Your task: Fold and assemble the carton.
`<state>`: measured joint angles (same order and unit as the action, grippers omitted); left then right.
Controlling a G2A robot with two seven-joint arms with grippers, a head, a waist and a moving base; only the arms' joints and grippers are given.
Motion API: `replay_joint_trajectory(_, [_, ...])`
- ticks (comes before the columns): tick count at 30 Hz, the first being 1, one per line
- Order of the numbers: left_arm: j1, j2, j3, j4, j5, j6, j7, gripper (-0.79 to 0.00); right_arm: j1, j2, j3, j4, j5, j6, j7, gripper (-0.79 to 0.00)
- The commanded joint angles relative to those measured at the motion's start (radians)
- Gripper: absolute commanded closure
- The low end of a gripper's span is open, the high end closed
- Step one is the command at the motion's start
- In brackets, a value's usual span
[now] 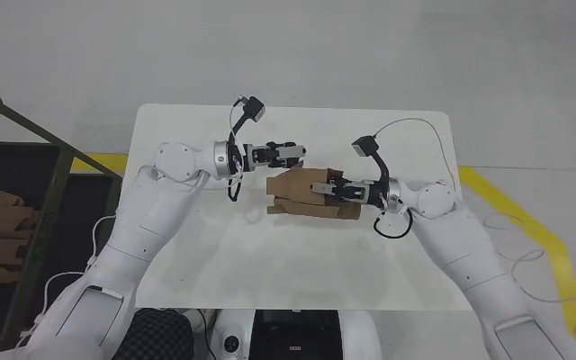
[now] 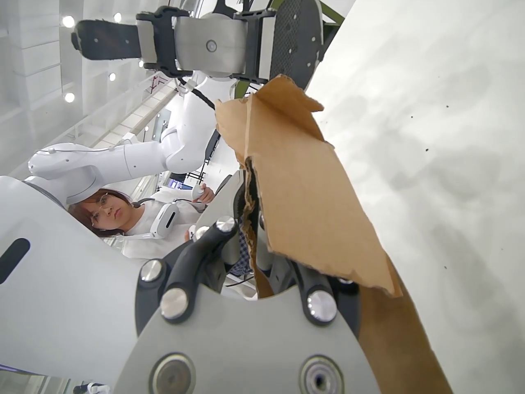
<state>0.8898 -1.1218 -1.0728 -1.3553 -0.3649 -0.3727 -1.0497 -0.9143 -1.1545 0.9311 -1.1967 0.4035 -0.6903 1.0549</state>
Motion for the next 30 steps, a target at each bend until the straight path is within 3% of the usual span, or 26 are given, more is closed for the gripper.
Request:
replay_joint_trajectory(1, [-0.002,0.001,-0.006,0.007,-0.002,0.000,0.001,-0.785,0.004,-0.001,0.002,0.006,0.014,-0.003,-0.003,0.000])
replay_joint_trajectory(13, [0.036,0.004,-0.008,-0.064,0.038,0.014,0.033,-0.785,0.025,0.003,0.055,0.050,0.050,-0.013,-0.022,0.000])
replay_joint_trajectory(30, [0.054,0.002,0.005,-0.079,0.021,0.022,0.016,-0.785,0.020,0.006,0.102,0.051,0.064,0.010,-0.068,0.000])
